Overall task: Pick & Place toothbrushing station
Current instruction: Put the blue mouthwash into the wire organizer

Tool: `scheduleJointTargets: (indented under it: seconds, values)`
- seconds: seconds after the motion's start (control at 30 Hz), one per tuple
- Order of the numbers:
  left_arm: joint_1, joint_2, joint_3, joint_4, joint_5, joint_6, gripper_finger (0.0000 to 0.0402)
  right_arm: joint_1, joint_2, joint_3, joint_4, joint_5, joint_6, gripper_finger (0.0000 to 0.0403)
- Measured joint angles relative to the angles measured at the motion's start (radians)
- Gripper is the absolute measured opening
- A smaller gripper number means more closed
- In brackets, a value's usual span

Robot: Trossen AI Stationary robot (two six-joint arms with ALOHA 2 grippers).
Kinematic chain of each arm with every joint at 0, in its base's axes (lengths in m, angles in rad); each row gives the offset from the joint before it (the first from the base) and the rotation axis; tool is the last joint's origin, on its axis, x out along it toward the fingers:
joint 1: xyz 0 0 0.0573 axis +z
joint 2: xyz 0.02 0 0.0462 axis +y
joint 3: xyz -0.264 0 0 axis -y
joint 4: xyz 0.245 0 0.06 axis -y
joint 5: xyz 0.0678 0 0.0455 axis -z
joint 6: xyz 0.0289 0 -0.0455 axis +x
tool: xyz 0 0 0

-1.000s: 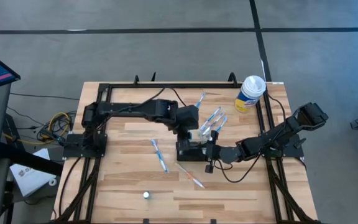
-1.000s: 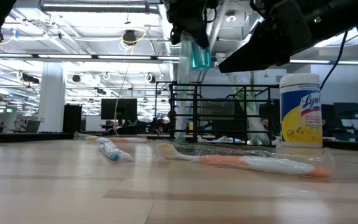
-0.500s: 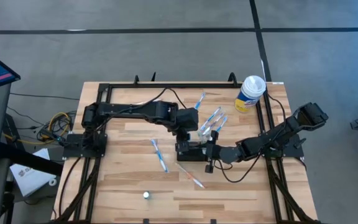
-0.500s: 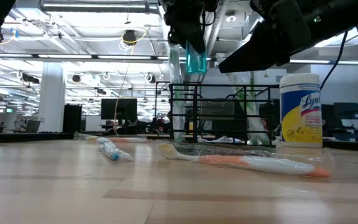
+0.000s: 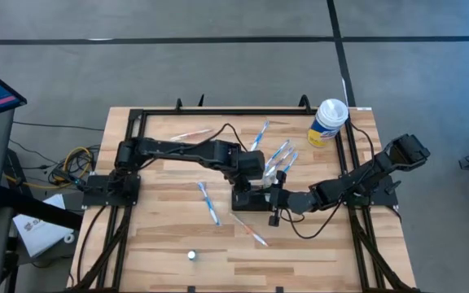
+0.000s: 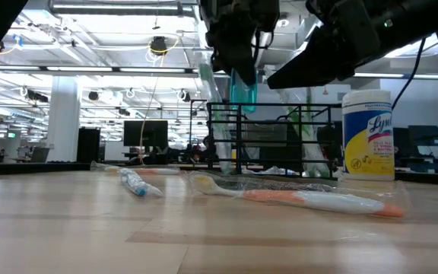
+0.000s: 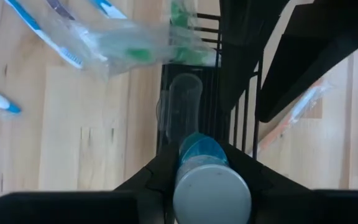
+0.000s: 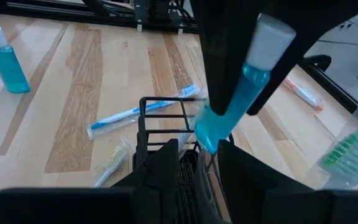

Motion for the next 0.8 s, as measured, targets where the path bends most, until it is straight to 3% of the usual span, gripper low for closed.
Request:
scheduleJointTargets:
  seconds: [0.8]
  values:
    - [-0.036, 0.023, 0.001, 0.053, 0.020, -0.008, 0.0085, 0.000, 0.000, 0.000, -0.001, 0.000, 0.000, 0.0103]
